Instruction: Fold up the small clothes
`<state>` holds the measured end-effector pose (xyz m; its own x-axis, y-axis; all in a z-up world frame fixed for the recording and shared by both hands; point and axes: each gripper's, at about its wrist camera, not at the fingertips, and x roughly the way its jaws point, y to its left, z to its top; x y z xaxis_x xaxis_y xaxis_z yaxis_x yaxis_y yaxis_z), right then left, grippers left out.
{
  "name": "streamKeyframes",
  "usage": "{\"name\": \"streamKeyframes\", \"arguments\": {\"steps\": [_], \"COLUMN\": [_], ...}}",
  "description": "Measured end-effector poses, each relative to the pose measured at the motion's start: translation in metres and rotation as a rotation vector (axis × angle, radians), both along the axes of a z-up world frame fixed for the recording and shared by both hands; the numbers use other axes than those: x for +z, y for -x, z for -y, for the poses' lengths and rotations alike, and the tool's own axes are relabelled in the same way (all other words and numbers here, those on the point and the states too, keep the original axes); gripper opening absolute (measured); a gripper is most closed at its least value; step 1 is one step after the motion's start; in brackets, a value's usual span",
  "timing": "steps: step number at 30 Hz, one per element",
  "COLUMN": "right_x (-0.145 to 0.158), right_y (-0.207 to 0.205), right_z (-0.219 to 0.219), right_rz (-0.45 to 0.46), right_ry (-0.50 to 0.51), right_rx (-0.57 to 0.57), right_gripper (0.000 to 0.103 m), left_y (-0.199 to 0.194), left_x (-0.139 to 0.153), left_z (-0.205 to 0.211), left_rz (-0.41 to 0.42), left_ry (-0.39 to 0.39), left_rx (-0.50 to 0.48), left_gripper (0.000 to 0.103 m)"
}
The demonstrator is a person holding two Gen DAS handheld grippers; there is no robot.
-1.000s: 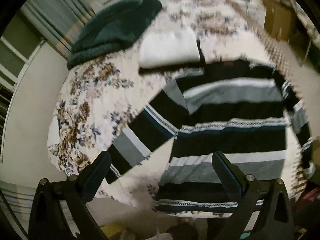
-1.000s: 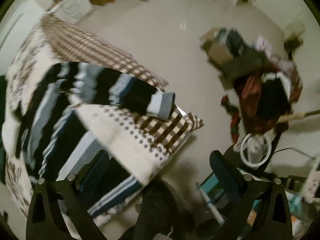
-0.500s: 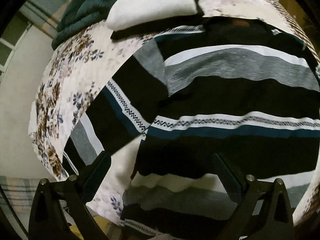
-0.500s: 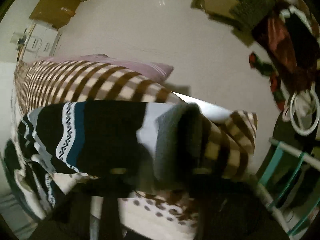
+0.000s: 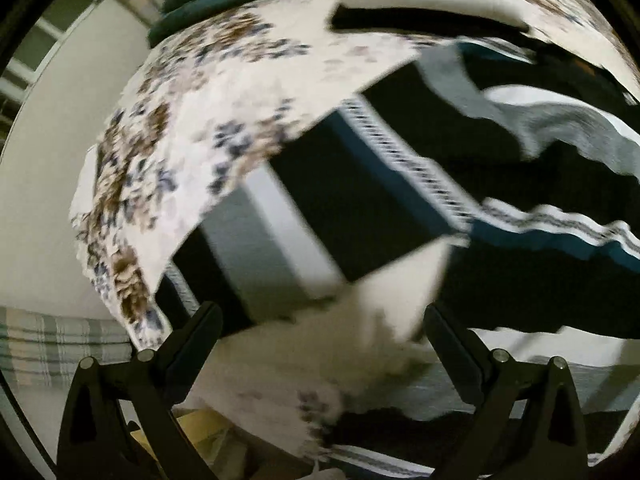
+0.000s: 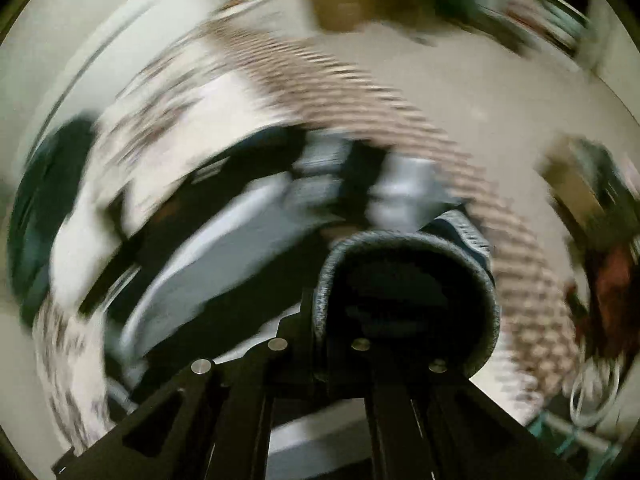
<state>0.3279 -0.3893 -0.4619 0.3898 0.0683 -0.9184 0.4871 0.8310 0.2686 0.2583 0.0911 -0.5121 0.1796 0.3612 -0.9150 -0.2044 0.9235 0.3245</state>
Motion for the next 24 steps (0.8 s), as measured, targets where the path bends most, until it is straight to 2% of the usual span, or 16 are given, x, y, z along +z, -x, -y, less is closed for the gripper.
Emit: {"name": "streamKeyframes", "arguments": {"steps": [3,7,12,13,14,15,16,17,18,19,20,21,24], "right_x": [-0.007,-0.033,-0.071,-0.088,-0.097,-0.105,-0.109,-0.107,-0.104,-0.098,-0.089,-0.085,-0.071], "right_y": [-0.053,-0.098,-0.111,-0.117,-0.117,-0.117,-0.116,-0.11,-0.105,-0.098,-0.087,-0.078,-0.045], "right_z": [-0.112,-0.257,-0.382,-0.399,-0.398,-0.398,-0.395,-0.383,-0.377,-0.367,-0.352,-0.342,-0.298], "right_rz": [0.015,-0.01,-0.071,-0.122,-0.161,-0.183,-0.194,-0.183,-0.166,-0.143,-0.109,-0.092,-0.045], "right_ry": [-0.007,0.019,0.126,0.144,0.125,0.093,0.033,-0.063,-0.115,-0.171,-0.264,-0.315,-0.387], "right_rx": [0.187,0.397,0.562,0.6,0.61,0.612,0.612,0.606,0.599,0.592,0.582,0.574,0.493], "right_gripper": [0.003,0.003,0.006,0.009,0.013,0.024,0.03,0.044,0.055,0.059,0.066,0.074,0.08], "left_y": [0.007,0.014,0.02,0.022,0.023,0.025,0.027,0.029,0.03,0.032,0.034,0.036,0.043], "left_x": [0.0,-0.001,-0.008,-0.008,-0.009,-0.009,-0.009,-0.011,-0.012,-0.015,-0.016,-0.019,-0.02], "left_z": [-0.031,-0.063,-0.091,-0.094,-0.096,-0.099,-0.102,-0.105,-0.108,-0.111,-0.114,-0.12,-0.14], "left_rz": [0.014,0.025,0.026,0.027,0.029,0.031,0.031,0.03,0.027,0.019,0.012,0.005,0.006], "left_ry": [-0.023,-0.031,-0.034,-0.031,-0.029,-0.025,-0.021,-0.016,-0.012,-0.012,-0.013,-0.01,-0.007], "left_rx": [0.039,0.08,0.106,0.11,0.113,0.115,0.118,0.122,0.126,0.132,0.138,0.15,0.191], "left_gripper": [0.103,0.103,0.103,0.103,0.103,0.103,0.103,0.103,0.103,0.103,0.103,0.103,0.103]}}
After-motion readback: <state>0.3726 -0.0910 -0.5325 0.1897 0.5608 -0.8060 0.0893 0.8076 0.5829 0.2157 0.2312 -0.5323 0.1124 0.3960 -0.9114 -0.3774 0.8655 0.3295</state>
